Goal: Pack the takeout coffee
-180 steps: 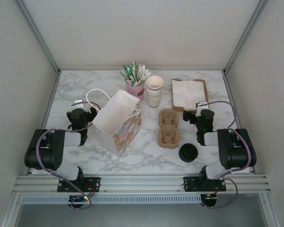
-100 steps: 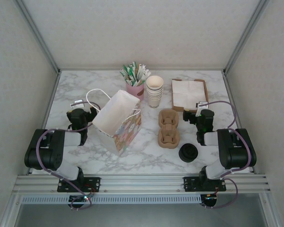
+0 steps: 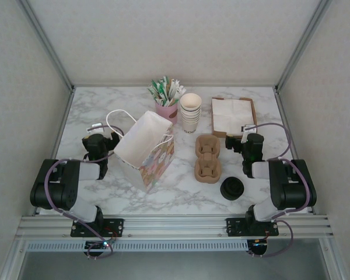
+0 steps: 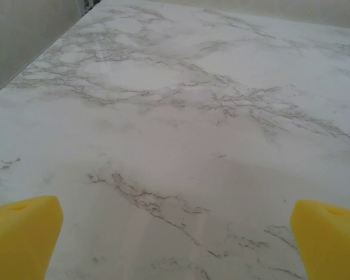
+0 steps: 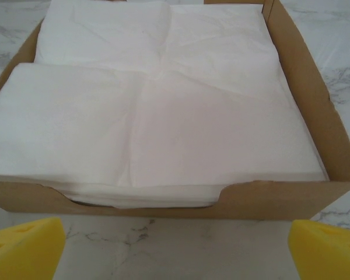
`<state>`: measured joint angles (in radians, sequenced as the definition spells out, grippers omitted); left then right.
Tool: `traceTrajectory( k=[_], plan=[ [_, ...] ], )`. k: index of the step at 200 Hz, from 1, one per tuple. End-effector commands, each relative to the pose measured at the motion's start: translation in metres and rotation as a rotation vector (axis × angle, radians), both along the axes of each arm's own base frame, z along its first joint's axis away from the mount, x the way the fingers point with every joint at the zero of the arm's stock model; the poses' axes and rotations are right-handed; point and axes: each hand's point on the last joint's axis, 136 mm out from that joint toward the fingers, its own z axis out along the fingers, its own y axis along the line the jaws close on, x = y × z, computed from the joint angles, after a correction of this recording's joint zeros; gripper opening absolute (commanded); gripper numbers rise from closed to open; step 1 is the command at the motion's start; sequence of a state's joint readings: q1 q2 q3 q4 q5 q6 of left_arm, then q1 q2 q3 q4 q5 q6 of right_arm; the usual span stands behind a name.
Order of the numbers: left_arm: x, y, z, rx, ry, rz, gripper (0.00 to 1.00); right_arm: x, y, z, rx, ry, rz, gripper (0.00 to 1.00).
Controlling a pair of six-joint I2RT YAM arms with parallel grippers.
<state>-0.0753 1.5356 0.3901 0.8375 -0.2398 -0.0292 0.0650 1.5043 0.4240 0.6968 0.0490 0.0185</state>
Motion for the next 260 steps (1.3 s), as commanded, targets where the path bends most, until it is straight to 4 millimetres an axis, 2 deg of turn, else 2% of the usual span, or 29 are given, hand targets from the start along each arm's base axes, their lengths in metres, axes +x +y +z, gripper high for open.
traceTrajectory(
  k=[1,22,38,58,74,81,84,85,89,116,131,158,176,203,225,240,260],
  plan=[
    [0.003,0.002,0.008,0.0,-0.029,0.003,1.0,0.004,-0.002,0.036,0.007,-0.042,-0.011,0.99],
    [0.002,0.012,0.031,0.008,0.009,0.068,1.0,-0.006,-0.007,0.055,0.023,-0.081,-0.048,0.99],
    [-0.005,0.03,0.064,0.004,-0.032,0.184,1.0,-0.013,-0.017,0.07,0.057,-0.051,-0.124,0.99],
    [-0.023,0.036,0.098,-0.007,-0.088,0.216,1.0,-0.026,-0.033,0.087,0.16,-0.011,-0.283,0.99],
    [-0.04,0.041,0.125,-0.056,-0.091,0.263,1.0,-0.052,-0.055,0.084,0.263,0.082,-0.497,0.99],
    [-0.048,0.042,0.132,-0.076,-0.07,0.278,1.0,-0.059,-0.06,0.084,0.293,0.098,-0.544,0.99],
    [-0.05,0.042,0.145,-0.1,-0.09,0.286,1.0,-0.062,-0.062,0.084,0.306,0.104,-0.563,0.99],
    [-0.052,0.043,0.142,-0.104,-0.078,0.29,1.0,-0.064,-0.062,0.086,0.317,0.103,-0.569,0.99],
    [-0.056,0.043,0.154,-0.138,-0.09,0.306,1.0,-0.066,-0.062,0.087,0.333,0.103,-0.574,0.99],
    [-0.101,0.059,0.191,-0.291,-0.058,0.484,1.0,-0.084,-0.059,0.108,0.43,0.109,-0.58,0.99],
    [-0.114,0.052,0.206,-0.364,-0.062,0.467,1.0,-0.088,-0.048,0.127,0.461,0.106,-0.515,0.99],
    [-0.104,0.002,0.22,-0.445,-0.016,0.151,1.0,-0.089,-0.019,0.167,0.52,0.12,-0.344,0.98],
    [-0.105,-0.014,0.215,-0.463,0.031,0.064,1.0,-0.086,0.002,0.191,0.563,0.14,-0.224,0.91],
    [-0.115,-0.012,0.206,-0.456,0.024,0.067,1.0,-0.077,0.029,0.223,0.606,0.174,-0.102,0.73],
    [-0.124,-0.009,0.199,-0.497,-0.012,0.095,1.0,-0.063,0.048,0.242,0.572,0.202,-0.05,0.58],
    [-0.127,-0.011,0.2,-0.525,-0.031,0.081,0.99,-0.05,0.064,0.243,0.549,0.25,-0.027,0.47],
    [-0.133,-0.007,0.206,-0.51,-0.042,0.096,0.99,-0.036,0.089,0.238,0.518,0.296,0.01,0.4]
  ],
)
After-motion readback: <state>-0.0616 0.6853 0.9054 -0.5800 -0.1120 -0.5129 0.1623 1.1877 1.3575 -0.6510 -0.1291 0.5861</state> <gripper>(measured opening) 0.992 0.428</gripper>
